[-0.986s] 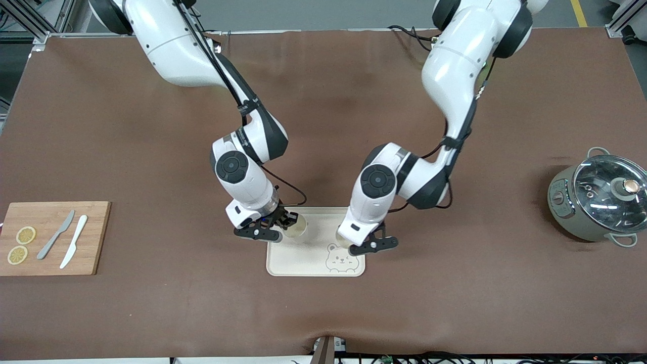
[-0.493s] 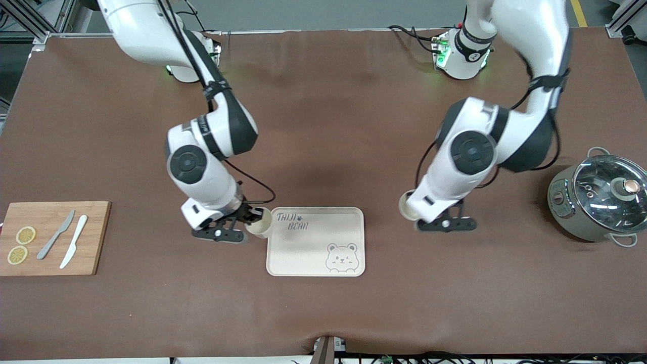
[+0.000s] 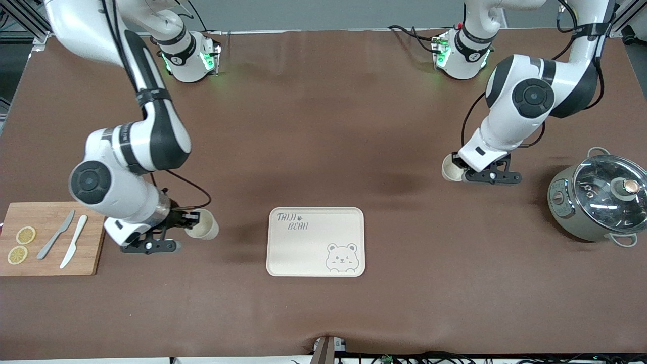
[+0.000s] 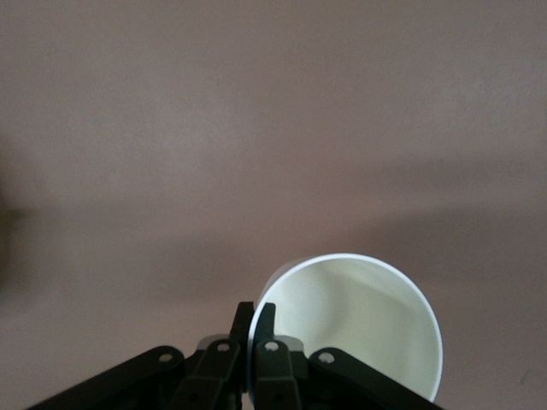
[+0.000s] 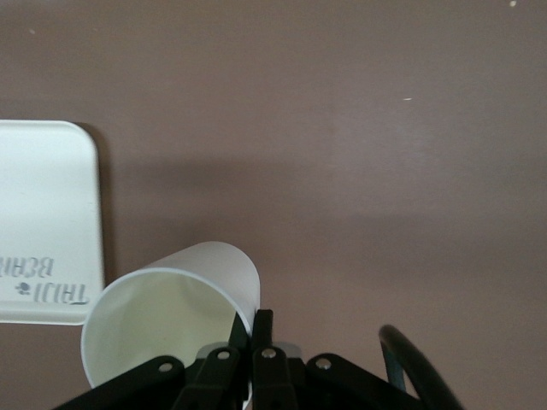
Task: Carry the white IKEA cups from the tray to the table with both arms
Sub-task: 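Lift the cups off the tray, carrying them apart with both grippers, then lower both cups upright onto the table and open both grippers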
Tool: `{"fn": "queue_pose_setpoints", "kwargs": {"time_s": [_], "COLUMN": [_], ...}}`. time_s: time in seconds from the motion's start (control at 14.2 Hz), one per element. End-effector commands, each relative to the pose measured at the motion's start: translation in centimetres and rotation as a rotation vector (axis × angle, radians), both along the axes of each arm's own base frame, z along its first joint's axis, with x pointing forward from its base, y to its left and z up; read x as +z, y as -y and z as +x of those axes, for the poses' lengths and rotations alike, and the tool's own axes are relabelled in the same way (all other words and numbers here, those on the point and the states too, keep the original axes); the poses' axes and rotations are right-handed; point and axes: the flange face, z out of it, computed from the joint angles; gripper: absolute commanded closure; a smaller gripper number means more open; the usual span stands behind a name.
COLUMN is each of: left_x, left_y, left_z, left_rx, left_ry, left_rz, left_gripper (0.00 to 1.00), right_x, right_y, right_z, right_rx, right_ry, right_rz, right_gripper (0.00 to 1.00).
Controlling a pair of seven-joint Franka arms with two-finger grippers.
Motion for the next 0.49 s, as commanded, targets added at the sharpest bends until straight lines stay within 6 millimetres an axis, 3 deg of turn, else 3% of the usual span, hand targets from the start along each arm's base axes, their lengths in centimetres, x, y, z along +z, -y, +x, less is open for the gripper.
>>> {"fn": "queue_pose_setpoints", "kwargs": {"time_s": [0.0, 0.21, 0.42], "left_x": [-2.9, -6.4, -9.2], "left_y": [-1.9, -4.9, -7.2], "left_z": [-2.5, -3.4, -3.1], "left_rx": [-0.013, -0.024, -0.041], "left_ry": [0.044, 0.093, 0.107], "left_rz": [-0.027, -0.075, -0.106], "left_gripper": [1.00, 1.00, 1.00], "right_x": [-0.8, -2.1, -5.5], "right_y": [5.3, 9.9, 14.0], "right_z": [0.1, 0.5, 1.0], "right_rx": [0.040, 0.078, 0.085], "right_ry": [-0.020, -0.027, -0.024], "right_rz": [0.005, 0.007, 0.001], "right_gripper": [1.00, 1.00, 1.00]}}
